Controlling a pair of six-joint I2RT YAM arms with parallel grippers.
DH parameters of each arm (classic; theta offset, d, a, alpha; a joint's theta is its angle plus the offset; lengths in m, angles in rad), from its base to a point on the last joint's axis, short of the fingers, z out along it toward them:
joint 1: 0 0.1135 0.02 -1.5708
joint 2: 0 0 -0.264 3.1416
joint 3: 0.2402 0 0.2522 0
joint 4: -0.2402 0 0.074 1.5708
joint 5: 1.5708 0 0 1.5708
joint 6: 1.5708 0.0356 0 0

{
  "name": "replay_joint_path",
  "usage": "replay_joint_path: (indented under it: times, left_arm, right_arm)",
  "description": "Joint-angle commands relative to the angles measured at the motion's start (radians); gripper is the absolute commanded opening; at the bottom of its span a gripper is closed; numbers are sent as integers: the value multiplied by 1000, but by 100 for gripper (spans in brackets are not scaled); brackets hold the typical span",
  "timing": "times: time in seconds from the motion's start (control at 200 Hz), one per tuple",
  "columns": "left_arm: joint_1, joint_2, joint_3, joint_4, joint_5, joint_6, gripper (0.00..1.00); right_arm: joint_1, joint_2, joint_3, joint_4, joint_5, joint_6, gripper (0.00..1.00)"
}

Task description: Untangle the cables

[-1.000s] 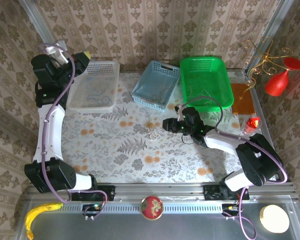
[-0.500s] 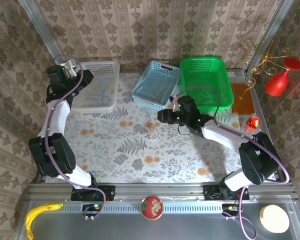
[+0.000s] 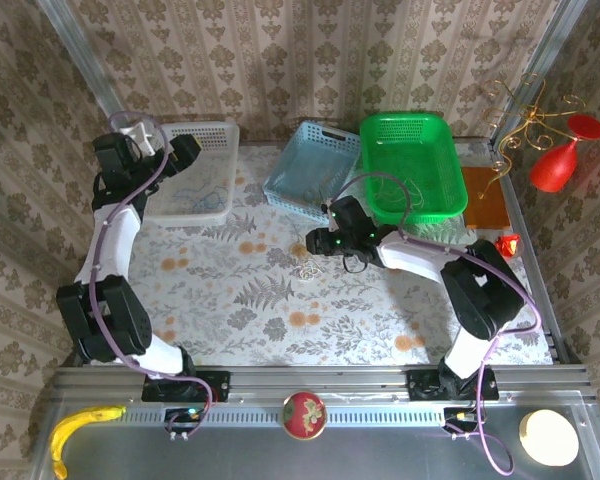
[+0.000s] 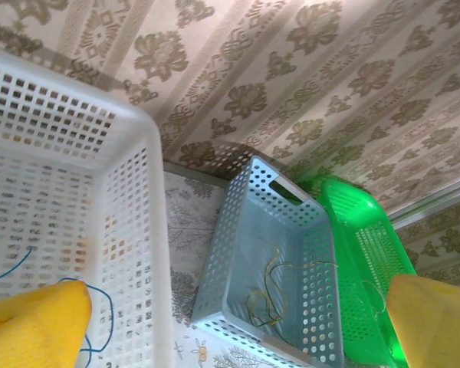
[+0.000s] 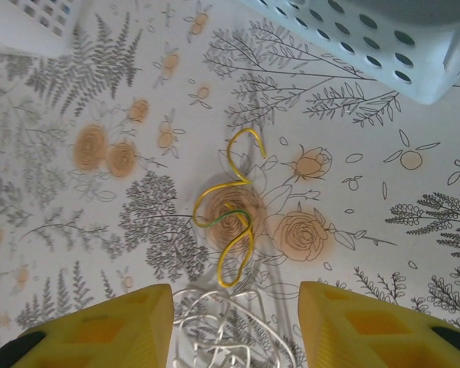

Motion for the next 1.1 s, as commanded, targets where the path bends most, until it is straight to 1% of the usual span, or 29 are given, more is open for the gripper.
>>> replay_joint_path:
  times: [0.0, 0.025, 0.045, 0.215, 0.325, 0.445, 0.645, 0.885, 1.01, 1.095]
  left_arm:
    - [-54, -83, -12, -72, -10, 55, 100]
    - [-73, -96, -16, -86, -11, 60, 100]
    - [-86, -105, -20, -97, -44, 64, 100]
    - [-223, -191, -90, -152, -143, 82, 100]
    - [-294, -243, -171, -121, -197, 45, 100]
    - [-345, -299, -268, -54, -230, -12, 100]
    - [-376, -369, -357, -7, -267, -65, 100]
    - [-380, -402, -380, 0, -271, -83, 100]
    - [-384, -401, -392, 9, -266, -91, 100]
    - [-386, -402, -403, 19, -263, -97, 100]
  right_arm:
    - [11, 43, 48, -23, 27, -15, 46]
    - [13, 52, 53, -25, 28, -17, 45]
    - [14, 60, 60, -25, 28, -17, 45]
    - [23, 117, 105, -26, 43, -27, 40]
    - [30, 155, 142, -35, 68, -40, 40]
    - [37, 197, 186, -49, 96, -55, 40]
    - [42, 258, 240, -64, 116, -70, 40]
    - [47, 320, 292, -84, 121, -90, 39]
    - [47, 341, 314, -97, 119, -102, 35]
    - [47, 345, 323, -105, 119, -113, 28]
